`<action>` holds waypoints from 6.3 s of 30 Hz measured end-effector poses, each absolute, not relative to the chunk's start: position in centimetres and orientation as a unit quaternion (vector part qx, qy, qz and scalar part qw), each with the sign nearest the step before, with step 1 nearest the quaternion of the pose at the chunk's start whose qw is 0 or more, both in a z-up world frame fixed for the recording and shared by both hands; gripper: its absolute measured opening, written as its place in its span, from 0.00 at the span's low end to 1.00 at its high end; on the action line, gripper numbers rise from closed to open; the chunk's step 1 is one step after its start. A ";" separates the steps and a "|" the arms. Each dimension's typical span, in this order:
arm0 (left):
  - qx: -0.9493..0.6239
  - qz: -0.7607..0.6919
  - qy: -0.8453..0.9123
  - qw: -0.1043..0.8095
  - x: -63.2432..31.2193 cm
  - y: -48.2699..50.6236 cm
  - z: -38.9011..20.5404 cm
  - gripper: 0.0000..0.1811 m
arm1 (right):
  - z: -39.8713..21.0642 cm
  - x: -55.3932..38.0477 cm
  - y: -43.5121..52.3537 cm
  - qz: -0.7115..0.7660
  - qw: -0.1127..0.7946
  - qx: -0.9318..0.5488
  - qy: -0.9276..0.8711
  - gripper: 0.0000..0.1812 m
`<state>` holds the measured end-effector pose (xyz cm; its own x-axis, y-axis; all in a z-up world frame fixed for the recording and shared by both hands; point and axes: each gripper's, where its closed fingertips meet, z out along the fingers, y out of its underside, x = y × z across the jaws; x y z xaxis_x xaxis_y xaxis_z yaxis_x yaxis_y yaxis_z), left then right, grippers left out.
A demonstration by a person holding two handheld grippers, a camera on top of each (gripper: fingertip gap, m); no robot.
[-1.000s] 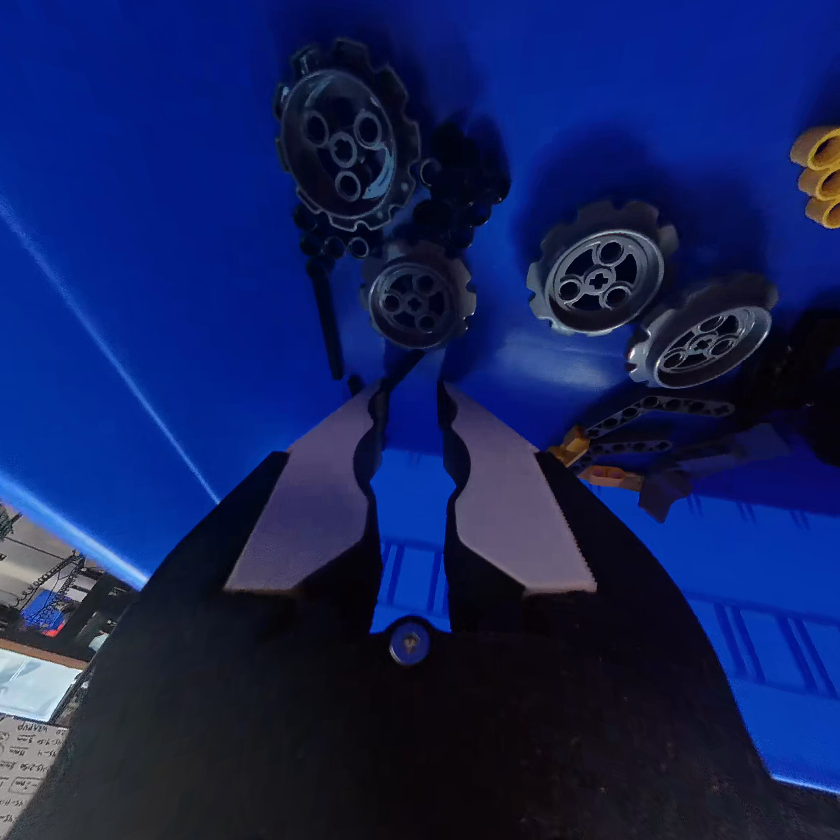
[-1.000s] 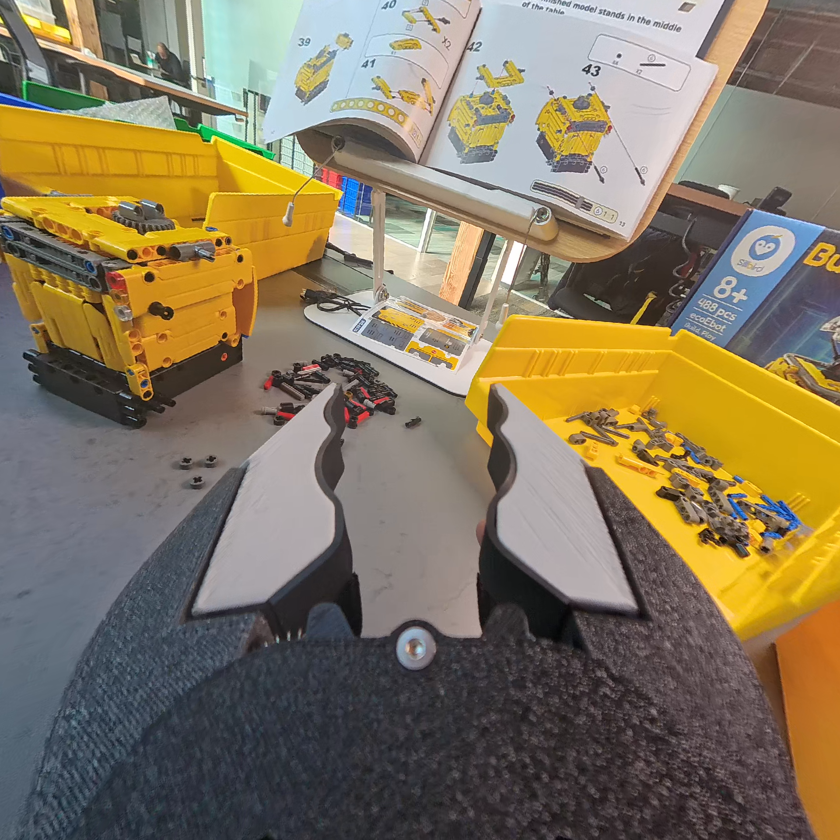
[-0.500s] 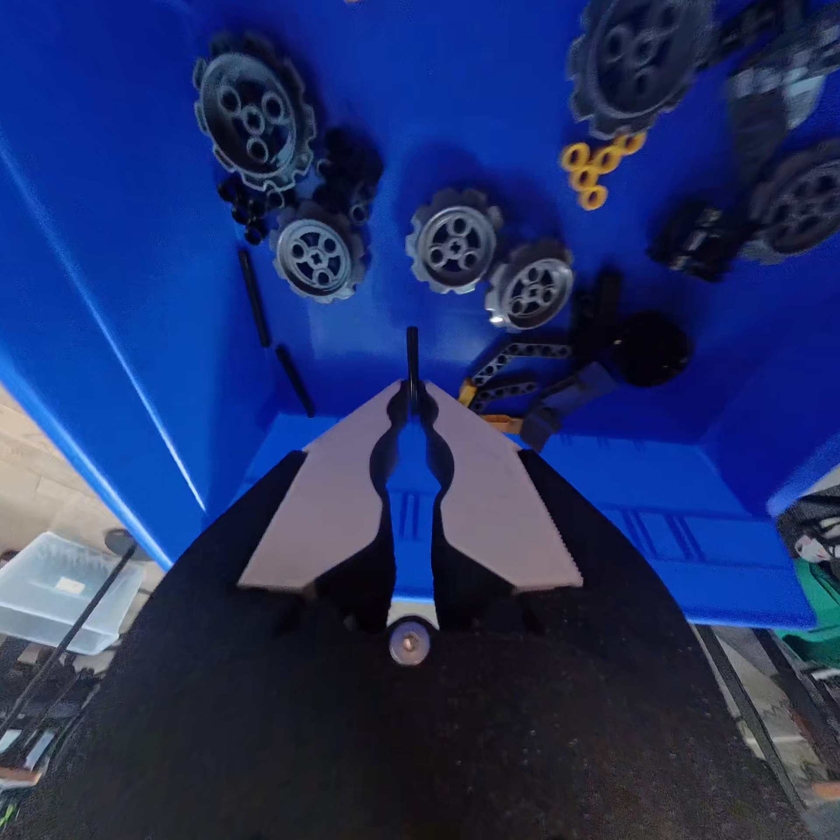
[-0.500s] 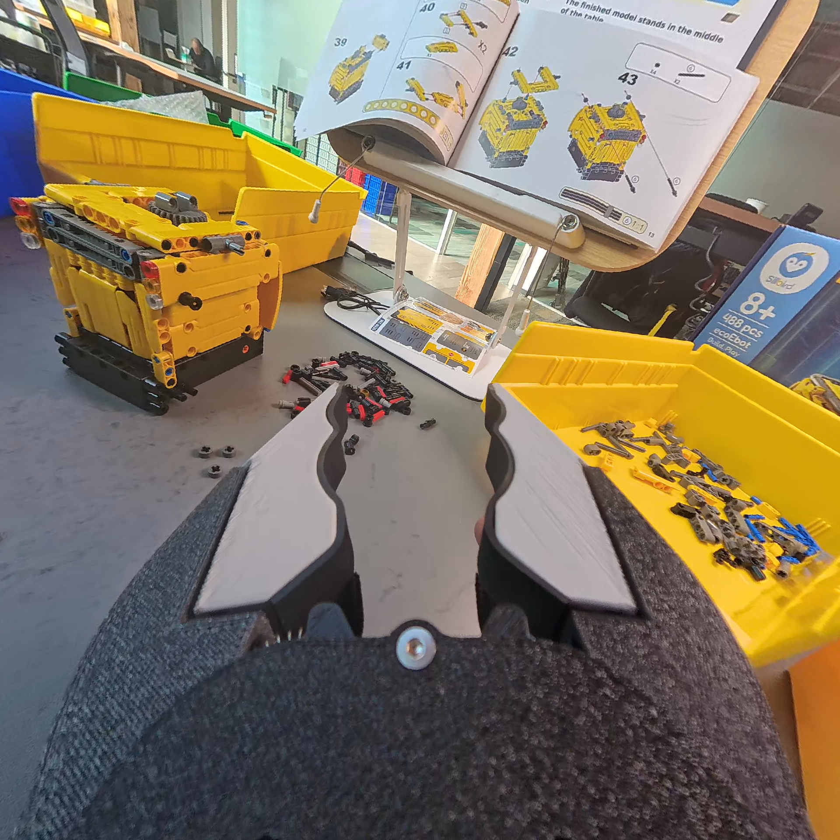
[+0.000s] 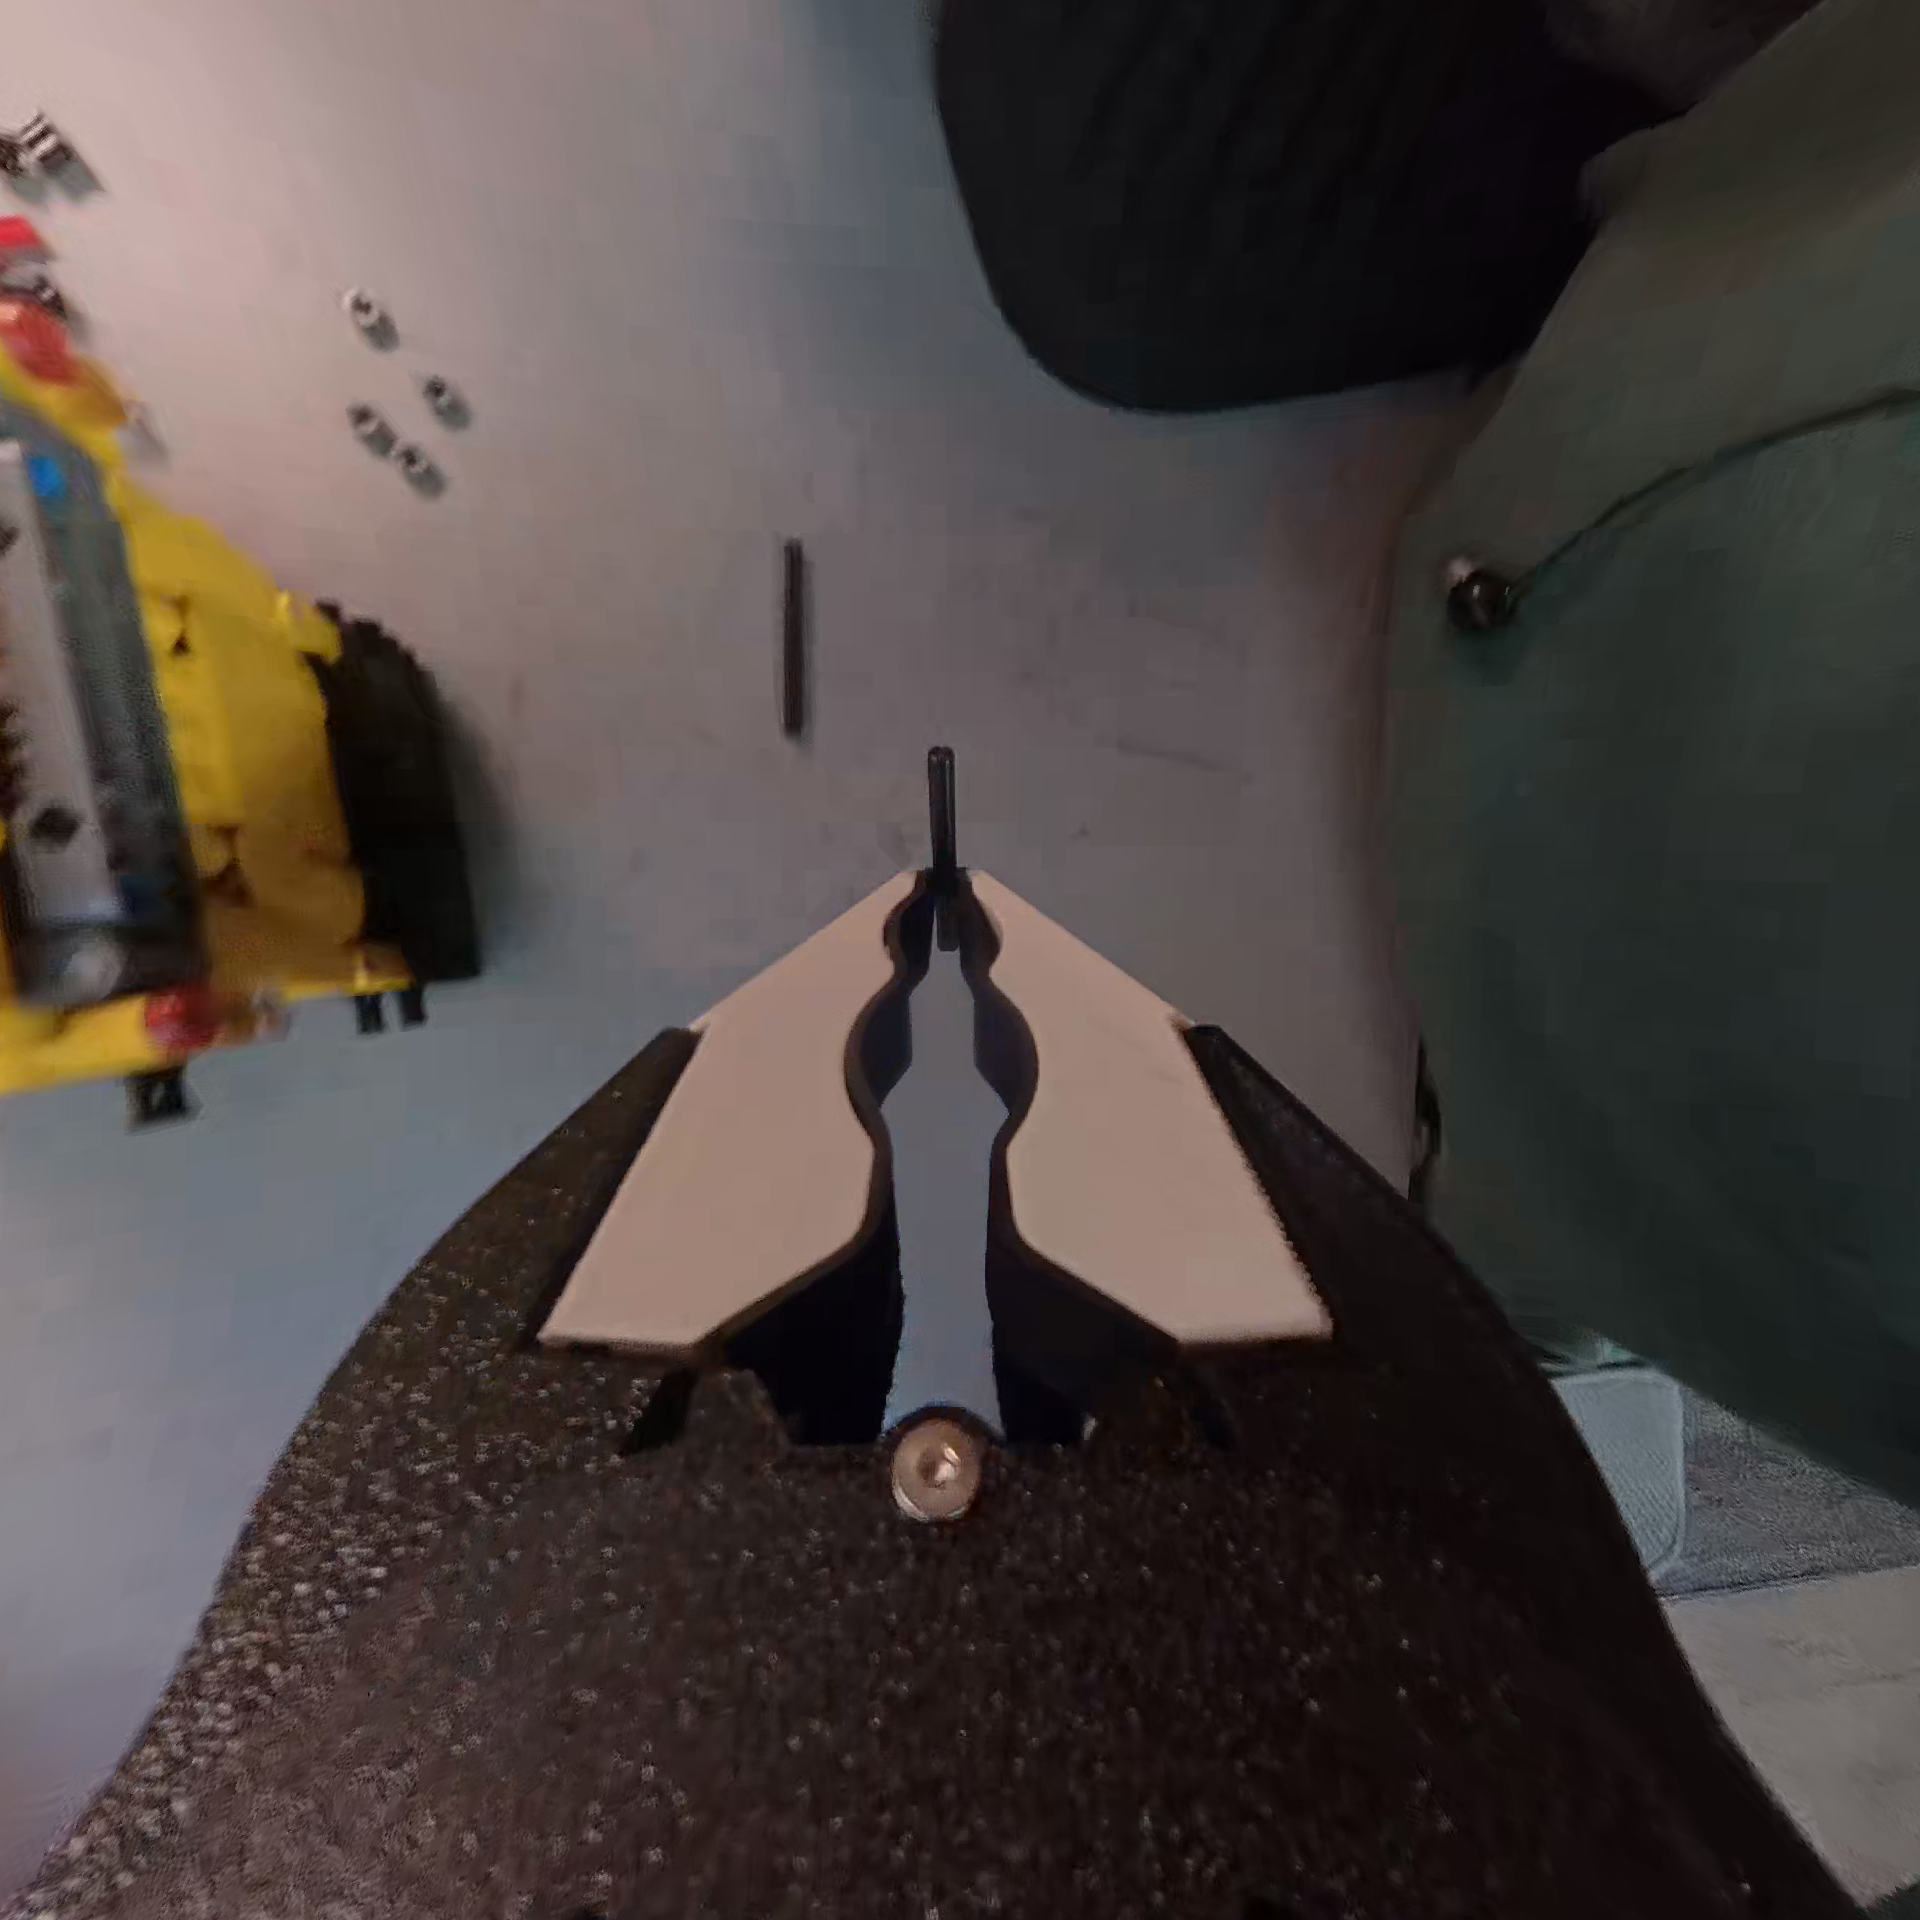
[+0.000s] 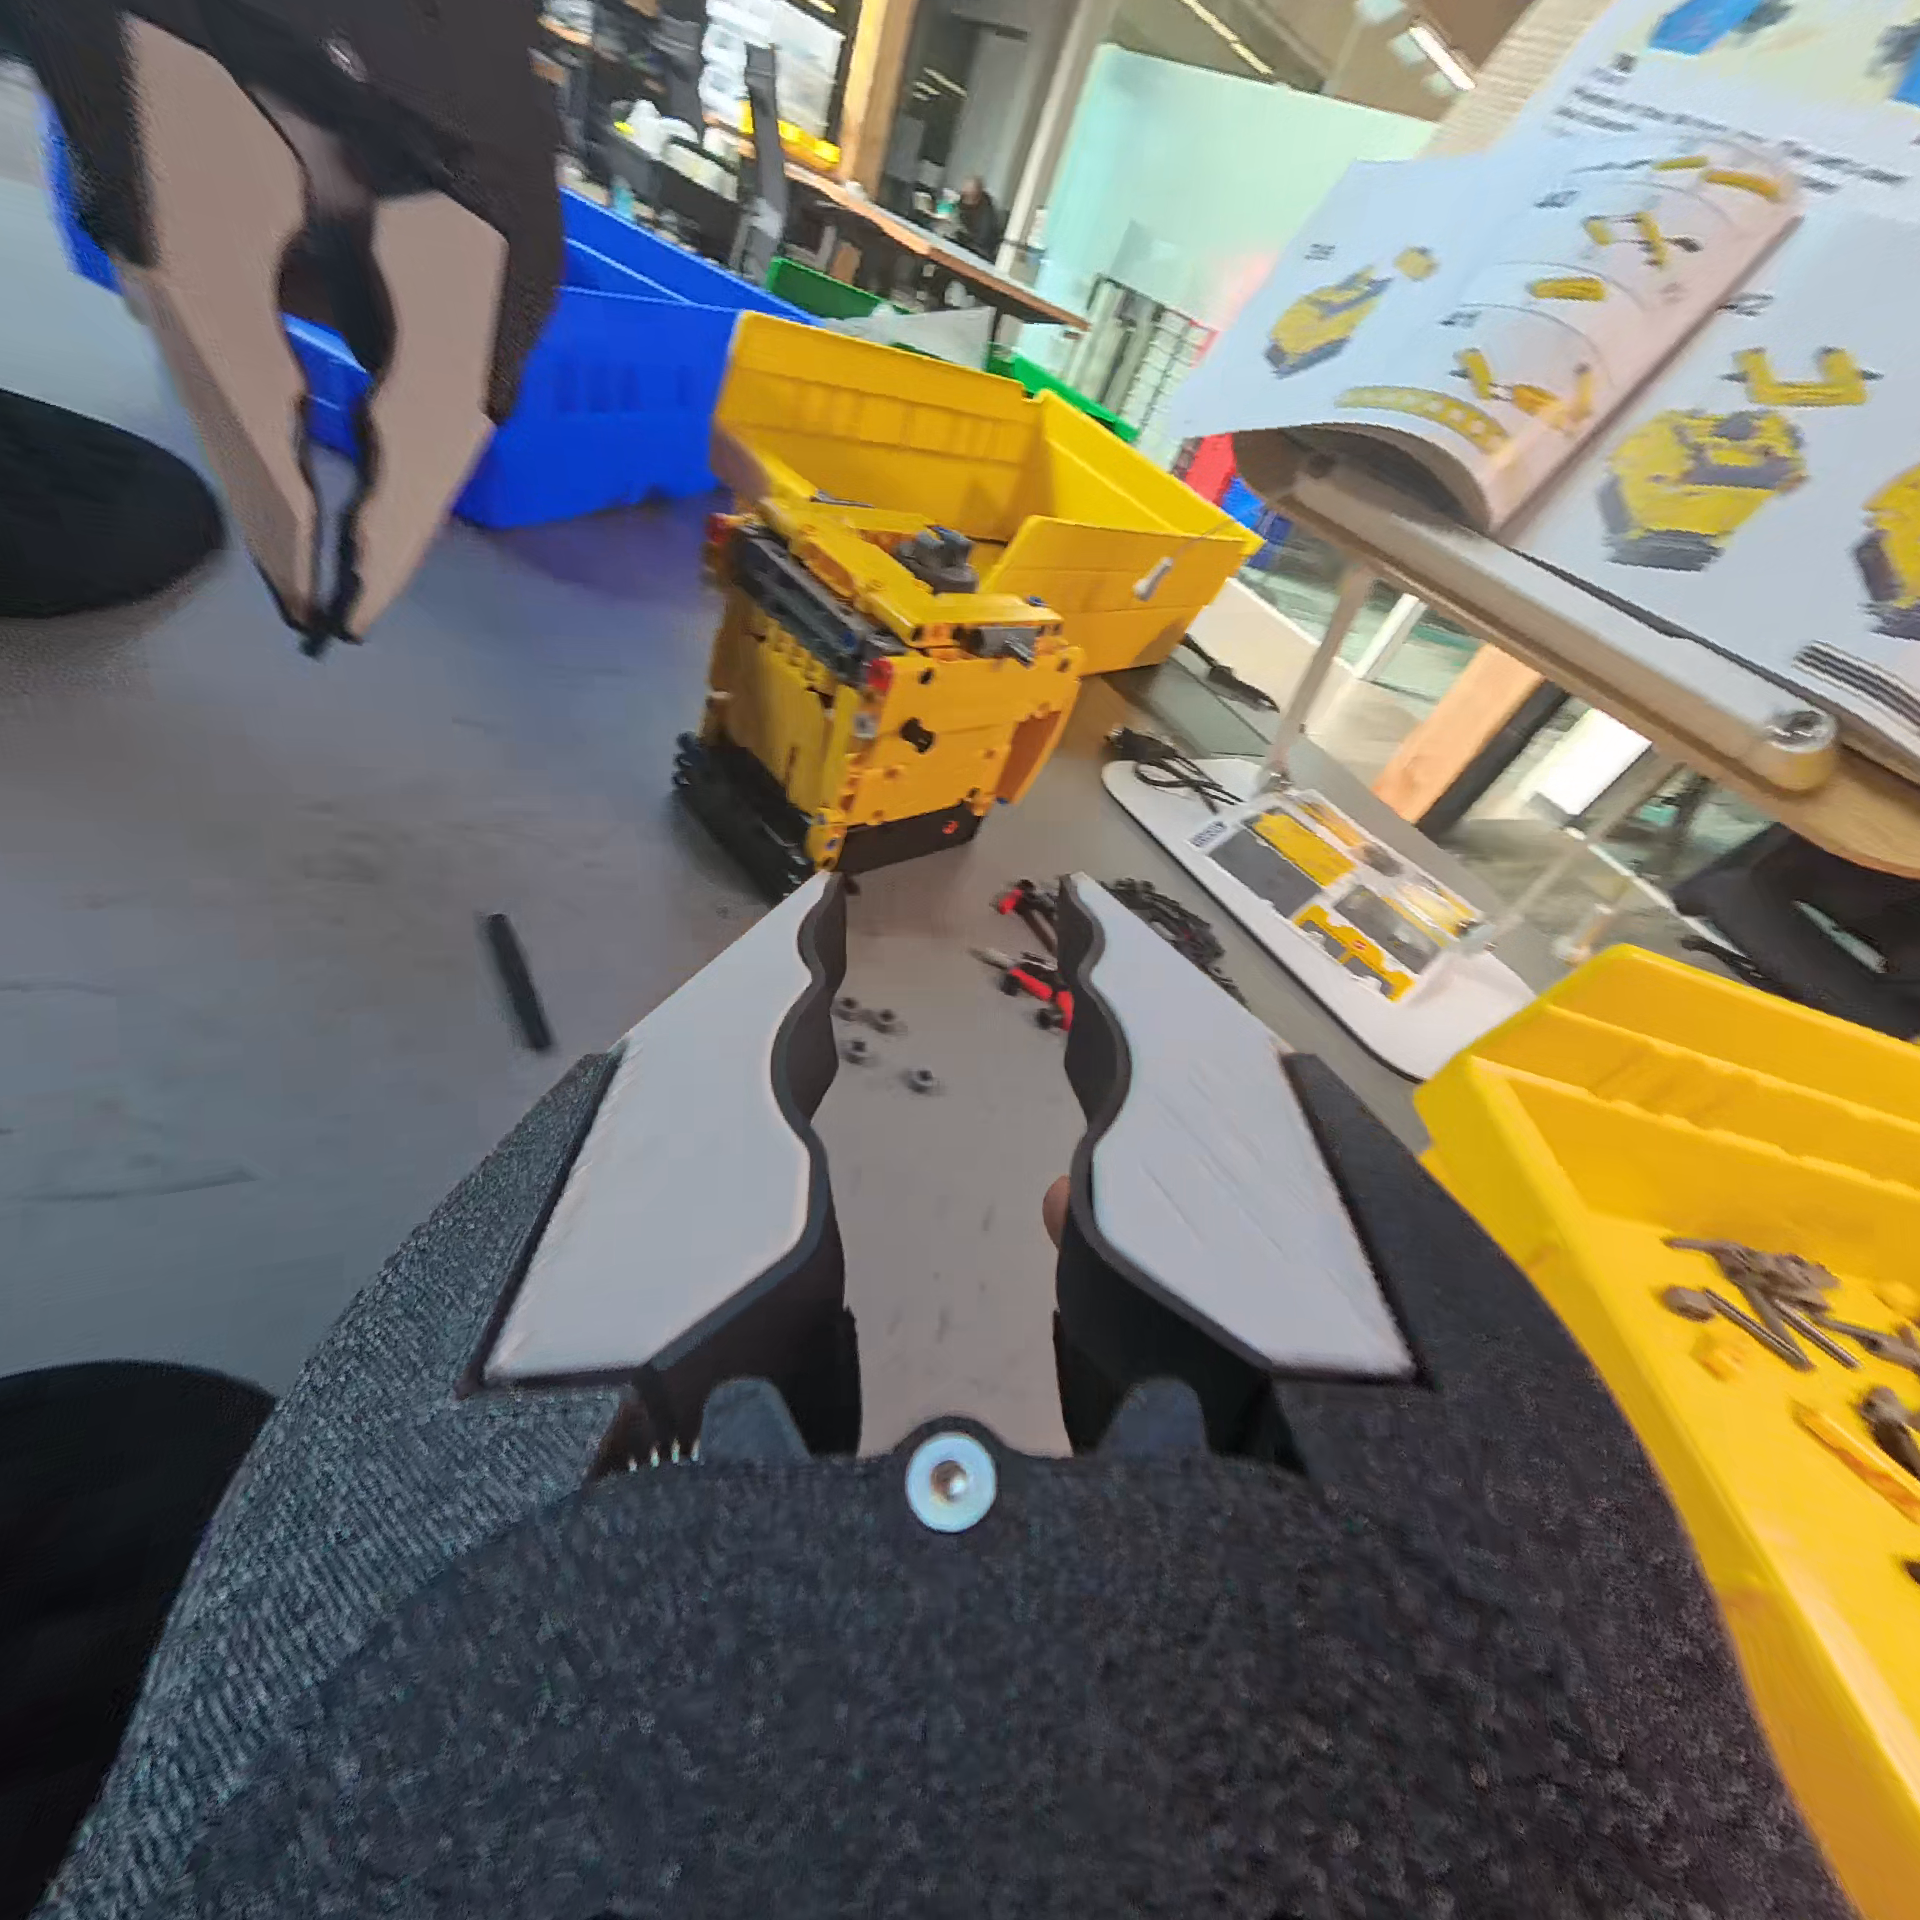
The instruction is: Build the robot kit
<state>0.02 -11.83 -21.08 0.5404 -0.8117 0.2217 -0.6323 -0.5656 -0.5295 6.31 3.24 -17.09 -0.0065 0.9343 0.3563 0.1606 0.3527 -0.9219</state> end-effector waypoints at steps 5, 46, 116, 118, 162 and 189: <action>-0.835 -0.290 0.420 0.207 5.4 -9.4 -21.7 0.02 | -16.5 7.5 -2.5 0.364 0.464 -0.368 -0.719 0.20; -0.856 -0.275 0.421 0.116 5.0 -7.5 -21.7 0.02 | -21.1 5.3 -6.0 0.108 0.438 -0.207 -0.868 0.02; -0.752 -0.012 0.138 0.645 -11.5 -1.4 -16.5 0.20 | -8.8 -3.3 30.3 -0.038 0.582 -0.241 -0.776 0.02; -0.752 -0.012 0.137 0.645 -11.5 -1.4 -16.5 0.20 | -8.8 -3.4 30.4 -0.037 0.582 -0.242 -0.776 0.02; -0.752 -0.008 0.137 0.644 -11.6 -1.5 -16.5 0.20 | -8.7 -3.6 30.5 -0.043 0.584 -0.245 -0.773 0.02; -0.710 -0.033 0.179 0.680 -9.2 -3.3 -13.5 0.16 | -20.7 7.5 2.5 0.164 0.334 -0.462 -0.805 0.02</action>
<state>-9.24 -3.32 -13.53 0.9334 -0.2999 -0.1968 -0.2097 -0.0111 -0.9777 7.47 2.46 -20.70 -0.3509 0.8529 0.3865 0.6341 0.5201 -0.5721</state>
